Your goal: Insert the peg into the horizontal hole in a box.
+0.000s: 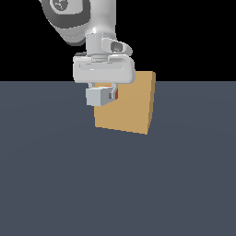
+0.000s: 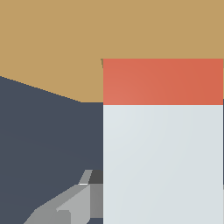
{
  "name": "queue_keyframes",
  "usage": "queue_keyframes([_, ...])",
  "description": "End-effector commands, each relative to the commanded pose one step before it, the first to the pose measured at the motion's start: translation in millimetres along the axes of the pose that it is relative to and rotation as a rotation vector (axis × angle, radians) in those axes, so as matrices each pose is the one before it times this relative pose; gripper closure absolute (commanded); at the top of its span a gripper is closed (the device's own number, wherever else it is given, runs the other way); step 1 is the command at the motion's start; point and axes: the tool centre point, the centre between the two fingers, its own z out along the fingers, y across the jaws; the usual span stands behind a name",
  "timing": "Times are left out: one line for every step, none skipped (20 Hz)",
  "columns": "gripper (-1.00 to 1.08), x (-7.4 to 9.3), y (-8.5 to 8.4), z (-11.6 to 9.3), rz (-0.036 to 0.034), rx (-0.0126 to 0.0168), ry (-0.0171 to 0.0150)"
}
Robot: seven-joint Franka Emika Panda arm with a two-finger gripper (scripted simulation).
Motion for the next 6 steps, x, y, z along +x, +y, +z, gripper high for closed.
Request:
queue_keyframes([1.08, 11.08, 2.23, -2.65, 0.00209, -0.00501, 0.00254])
queue_keyframes([1.08, 2.46, 0.31, -0.01, 0.0, 0.0, 0.0])
queue_keyframes([1.08, 1.81, 0.19, -0.26, -0.00015, -0.00062, -0.00026])
queue_keyframes([1.08, 0.99, 0.33, -0.03, 0.0, 0.0, 0.0])
queue_keyframes([1.08, 0.42, 0.27, -0.03, 0.0, 0.0, 0.0])
queue_keyframes([1.08, 0.09, 0.11, -0.01, 0.0, 0.0, 0.0])
